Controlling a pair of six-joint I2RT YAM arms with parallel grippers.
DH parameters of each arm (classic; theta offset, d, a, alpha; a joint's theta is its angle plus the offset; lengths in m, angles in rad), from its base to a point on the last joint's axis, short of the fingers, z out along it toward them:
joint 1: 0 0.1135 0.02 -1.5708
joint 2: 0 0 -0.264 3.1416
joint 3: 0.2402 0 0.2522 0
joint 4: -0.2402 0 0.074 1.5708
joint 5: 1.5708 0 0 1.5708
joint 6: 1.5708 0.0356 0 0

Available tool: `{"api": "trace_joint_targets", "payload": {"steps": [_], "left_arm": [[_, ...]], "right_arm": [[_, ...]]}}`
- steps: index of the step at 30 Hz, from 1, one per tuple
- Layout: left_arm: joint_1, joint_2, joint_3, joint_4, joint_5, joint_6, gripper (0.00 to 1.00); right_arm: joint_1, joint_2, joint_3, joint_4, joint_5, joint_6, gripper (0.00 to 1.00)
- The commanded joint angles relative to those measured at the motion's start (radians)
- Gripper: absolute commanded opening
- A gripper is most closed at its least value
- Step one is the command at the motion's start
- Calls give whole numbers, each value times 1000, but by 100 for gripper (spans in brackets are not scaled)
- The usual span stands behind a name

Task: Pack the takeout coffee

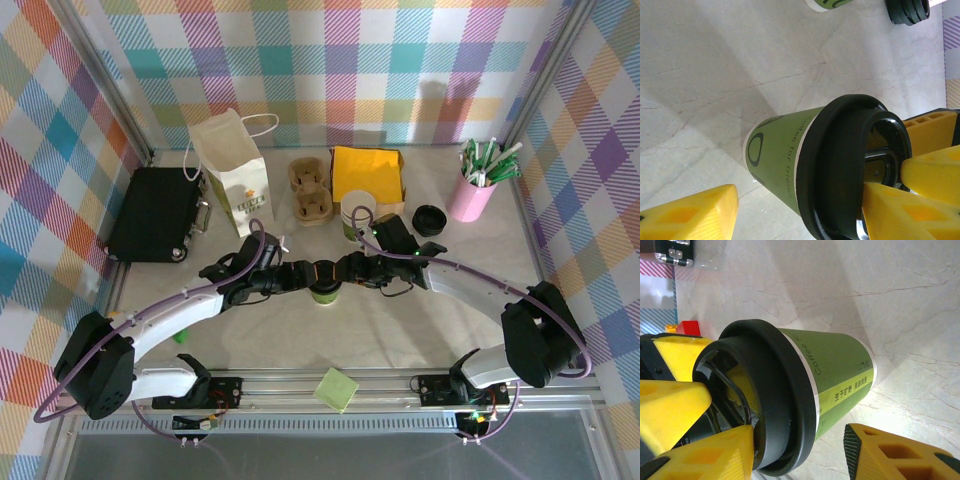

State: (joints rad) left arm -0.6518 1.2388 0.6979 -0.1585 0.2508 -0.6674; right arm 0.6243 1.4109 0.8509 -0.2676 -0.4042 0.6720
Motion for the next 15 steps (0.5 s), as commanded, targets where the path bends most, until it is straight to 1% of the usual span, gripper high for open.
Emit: {"api": "trace_joint_targets", "payload": {"steps": [1, 9, 15], "left_arm": [[7, 21, -67, -73, 0, -12, 65], [8, 2, -49, -107, -9, 10, 64], [7, 13, -21, -87, 13, 10, 64]], "right_arm": [[5, 26, -21, -102, 100, 17, 51], [5, 16, -13, -116, 122, 15, 51], [5, -23, 2, -115, 156, 7, 49]]}}
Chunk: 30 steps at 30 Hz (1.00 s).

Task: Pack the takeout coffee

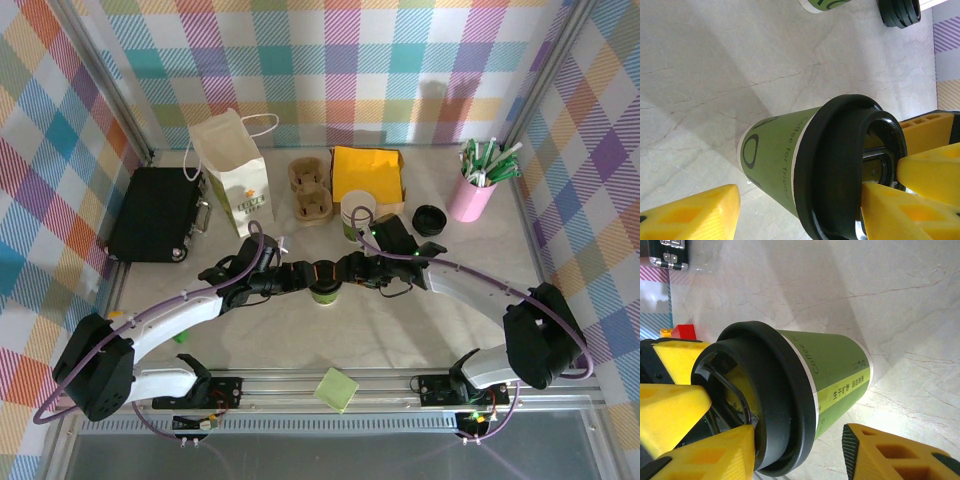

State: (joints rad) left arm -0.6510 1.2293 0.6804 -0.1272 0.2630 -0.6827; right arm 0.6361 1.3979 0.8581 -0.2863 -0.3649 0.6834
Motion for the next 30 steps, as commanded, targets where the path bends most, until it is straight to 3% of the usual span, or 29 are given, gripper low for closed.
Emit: {"api": "trace_joint_targets", "payload": {"steps": [1, 20, 26, 30], "left_arm": [[7, 21, 1, -114, 5, 22, 64], [7, -33, 253, -325, -9, 117, 67], [10, -166, 319, -467, -148, 150, 71], [13, -292, 320, -542, -296, 150, 75]], "right_arm": [[-6, -22, -2, -96, 121, -6, 50], [9, -129, 149, -204, 118, -49, 49], [85, -126, 253, -308, 222, -80, 51], [163, -79, 349, -436, 370, -91, 55]]}}
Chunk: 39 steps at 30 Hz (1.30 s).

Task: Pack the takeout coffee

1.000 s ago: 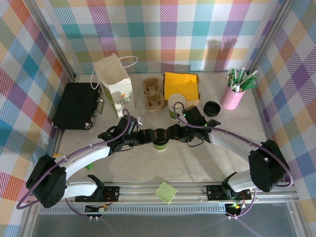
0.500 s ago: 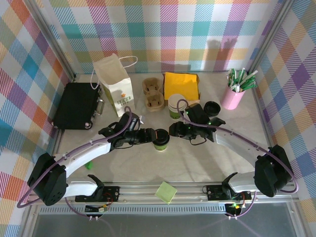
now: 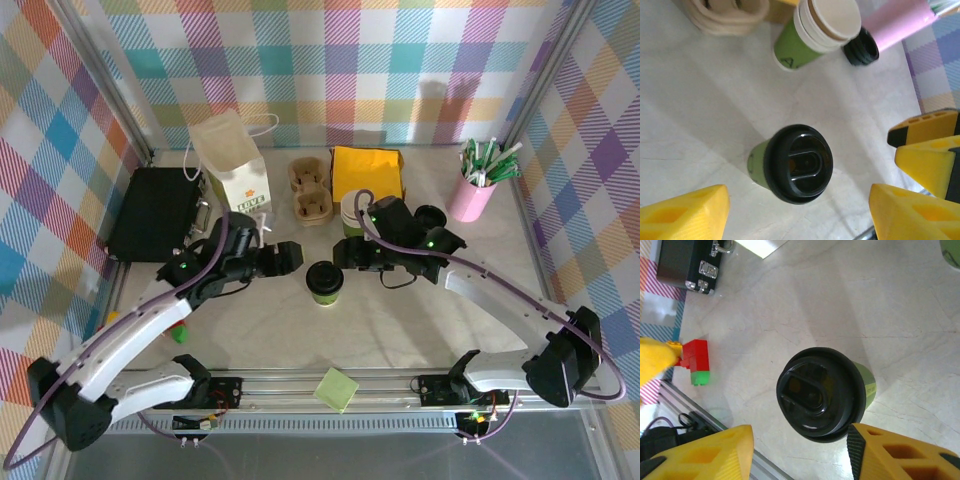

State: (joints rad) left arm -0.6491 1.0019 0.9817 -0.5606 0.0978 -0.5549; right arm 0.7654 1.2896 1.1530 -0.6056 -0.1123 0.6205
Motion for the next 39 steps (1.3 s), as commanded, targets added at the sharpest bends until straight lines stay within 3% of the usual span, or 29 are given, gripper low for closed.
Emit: {"api": "trace_joint_targets", "payload": {"steps": [1, 6, 10, 12, 23, 39], "left_arm": [[11, -98, 11, -122, -167, 21, 76], [12, -250, -36, -170, -320, 20, 79], [12, -341, -68, -186, -361, 24, 79], [13, -371, -78, -190, -366, 30, 79], [12, -395, -78, -199, -367, 59, 79], [13, -394, -85, -200, -366, 70, 79]], "right_arm": [[54, 46, 77, -145, 151, -33, 56], [145, 127, 164, -218, 286, -38, 60], [201, 197, 228, -273, 373, -26, 63], [220, 224, 245, -275, 389, -29, 72], [250, 359, 302, -288, 403, -39, 81], [264, 447, 331, -299, 410, -38, 83]]}}
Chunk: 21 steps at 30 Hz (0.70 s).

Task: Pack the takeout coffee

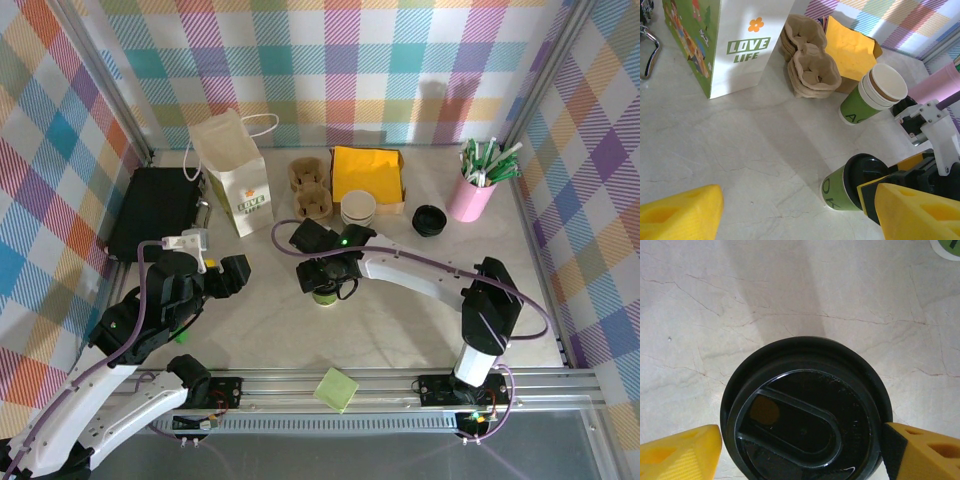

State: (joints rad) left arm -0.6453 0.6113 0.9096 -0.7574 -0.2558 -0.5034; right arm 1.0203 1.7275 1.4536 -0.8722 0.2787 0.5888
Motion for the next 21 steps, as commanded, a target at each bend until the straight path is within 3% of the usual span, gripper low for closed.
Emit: {"api": "trace_joint_targets", "payload": {"steps": [1, 21], "left_arm": [[9, -4, -14, -1, -10, 19, 79], [9, -2, -51, 14, 3, 2, 79]], "right_arm": [[9, 11, 31, -34, 20, -7, 82], [25, 46, 43, -82, 42, -9, 79]]}}
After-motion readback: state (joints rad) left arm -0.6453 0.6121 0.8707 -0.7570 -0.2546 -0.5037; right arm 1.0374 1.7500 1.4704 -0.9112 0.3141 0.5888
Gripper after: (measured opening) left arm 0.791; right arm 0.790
